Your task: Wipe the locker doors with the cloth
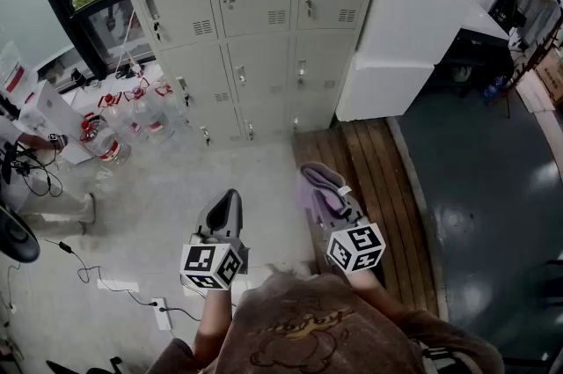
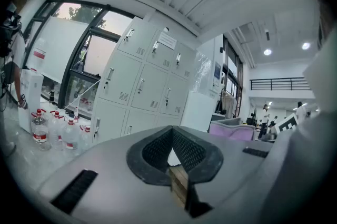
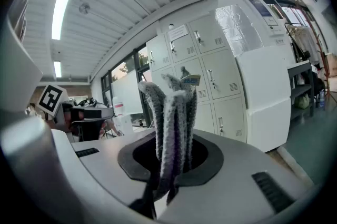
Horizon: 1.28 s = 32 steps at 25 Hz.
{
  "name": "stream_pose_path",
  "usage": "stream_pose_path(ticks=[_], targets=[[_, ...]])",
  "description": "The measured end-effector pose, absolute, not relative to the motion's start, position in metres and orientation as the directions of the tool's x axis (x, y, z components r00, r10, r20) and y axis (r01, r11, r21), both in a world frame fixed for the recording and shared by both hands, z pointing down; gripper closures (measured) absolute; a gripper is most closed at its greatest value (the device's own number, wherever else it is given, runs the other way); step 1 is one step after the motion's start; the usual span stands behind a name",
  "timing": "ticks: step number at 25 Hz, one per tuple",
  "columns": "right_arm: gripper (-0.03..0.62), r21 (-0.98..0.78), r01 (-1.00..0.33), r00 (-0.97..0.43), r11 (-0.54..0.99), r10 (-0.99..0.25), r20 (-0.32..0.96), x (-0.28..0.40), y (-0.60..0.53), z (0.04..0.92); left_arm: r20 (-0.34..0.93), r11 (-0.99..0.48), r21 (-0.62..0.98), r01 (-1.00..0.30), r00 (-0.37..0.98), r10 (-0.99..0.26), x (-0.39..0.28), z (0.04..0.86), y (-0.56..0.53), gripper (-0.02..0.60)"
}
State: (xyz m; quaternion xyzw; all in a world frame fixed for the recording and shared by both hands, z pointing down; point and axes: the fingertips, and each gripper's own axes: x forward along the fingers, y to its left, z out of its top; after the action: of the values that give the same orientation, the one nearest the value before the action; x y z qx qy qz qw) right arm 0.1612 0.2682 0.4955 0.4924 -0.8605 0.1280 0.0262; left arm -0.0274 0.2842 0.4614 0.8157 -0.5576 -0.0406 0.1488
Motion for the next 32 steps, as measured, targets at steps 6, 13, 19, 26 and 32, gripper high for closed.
stream_pose_path(ticks=[6,13,19,26,32], targets=[[0.539,-0.189,-0.851,-0.520,0.490,-0.836,0.174,0.159,0.261,0.500,0.105,-0.322,0.288,-0.902,0.363,-0.926,-0.030,0.465,0.279,0.578],[0.539,-0.210,-0.846,-0.526,0.490,-0.832,0.177,0.148,0.254,0.503,0.117,-0.328,0.275,-0.904,0.370,-0.922,-0.037,0.465,0.273,0.578],[0.539,-0.209,-0.851,-0.519,0.482,-0.832,0.194,0.134,0.250,0.511,0.113,-0.355,0.268,-0.896,0.395,-0.912,-0.048,0.467,0.266,0.578],[0.539,-0.216,-0.865,-0.491,0.452,-0.852,0.184,0.122,0.248,0.514,0.096,-0.388,0.278,-0.879,0.427,-0.899,-0.063,0.473,0.257,0.578],[0.539,-0.235,-0.873,-0.469,0.427,-0.868,0.165,0.122,0.231,0.511,0.099,-0.407,0.264,-0.875,0.444,-0.891,-0.066,0.473,0.244,0.578]])
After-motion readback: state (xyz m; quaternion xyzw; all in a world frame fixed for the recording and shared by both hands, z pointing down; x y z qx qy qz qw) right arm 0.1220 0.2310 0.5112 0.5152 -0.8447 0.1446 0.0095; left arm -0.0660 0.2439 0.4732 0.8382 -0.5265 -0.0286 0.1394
